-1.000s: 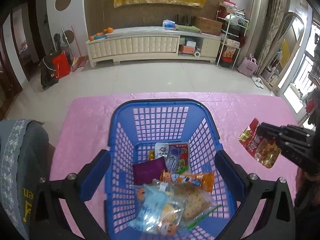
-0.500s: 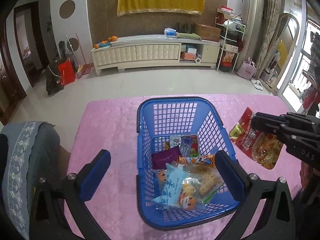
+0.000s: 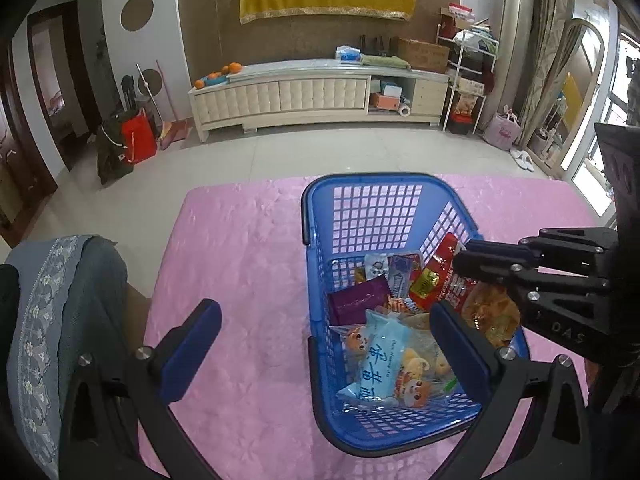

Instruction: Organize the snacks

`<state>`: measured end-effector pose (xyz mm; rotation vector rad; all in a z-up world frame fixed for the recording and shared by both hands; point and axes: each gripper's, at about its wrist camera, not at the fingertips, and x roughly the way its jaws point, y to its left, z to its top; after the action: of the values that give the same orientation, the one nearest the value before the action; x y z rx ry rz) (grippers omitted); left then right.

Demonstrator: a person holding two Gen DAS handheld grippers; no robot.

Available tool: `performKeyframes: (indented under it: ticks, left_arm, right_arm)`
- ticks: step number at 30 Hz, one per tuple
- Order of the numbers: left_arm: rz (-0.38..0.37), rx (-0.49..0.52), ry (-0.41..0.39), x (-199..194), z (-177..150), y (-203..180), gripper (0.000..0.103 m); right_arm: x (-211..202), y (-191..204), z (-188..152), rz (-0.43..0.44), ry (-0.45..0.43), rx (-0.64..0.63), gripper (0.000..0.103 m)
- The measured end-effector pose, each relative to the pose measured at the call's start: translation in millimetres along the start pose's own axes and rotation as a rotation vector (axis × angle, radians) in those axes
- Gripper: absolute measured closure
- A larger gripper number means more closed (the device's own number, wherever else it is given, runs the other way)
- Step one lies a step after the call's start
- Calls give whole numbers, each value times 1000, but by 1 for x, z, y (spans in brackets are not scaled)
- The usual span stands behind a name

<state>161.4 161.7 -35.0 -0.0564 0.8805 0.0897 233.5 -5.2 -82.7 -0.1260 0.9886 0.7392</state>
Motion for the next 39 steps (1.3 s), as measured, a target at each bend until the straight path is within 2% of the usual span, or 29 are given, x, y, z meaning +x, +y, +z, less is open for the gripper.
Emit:
performKeyframes:
  ticks: [6, 12, 16, 18, 20, 21, 25, 33, 35, 37, 39]
  left_arm:
    - [-16, -26, 14, 11, -3, 3, 0]
    - [-18, -24, 11, 13, -5, 1, 0]
    - [-21, -18, 7, 11, -4, -1, 0]
    - [-27, -19, 2, 9, -4, -2, 0]
    - [-30, -20, -2, 7, -4, -3, 0]
    - [-30, -21, -4, 5, -4, -4, 0]
    - [-35, -21, -19, -2, -5, -6, 0]
    - [-42, -20, -60, -22, -10, -16, 0]
    - [-21, -27, -97, -34, -13, -18, 0]
    - [-30, -39, -128, -44, -17, -20, 0]
    - [-47, -55, -147, -54, -21, -22, 0]
  right_arm:
    - [15, -3, -2, -23, 30, -4, 88]
    - [12, 0, -6, -32, 20, -23, 88]
    - [11, 0, -6, -52, 27, -19, 77]
    - [8, 0, -6, -62, 21, -17, 63]
    - [4, 0, -6, -63, 11, -14, 34]
    - [1, 0, -6, -59, 4, -15, 30]
    - [-8, 4, -7, -81, -8, -26, 22]
    - [-38, 6, -14, -126, -63, -14, 18]
    - [-45, 8, -18, -130, -73, -12, 8]
    - [-56, 8, -23, -145, -89, -5, 2]
    - [-66, 8, -28, -141, -118, 19, 0]
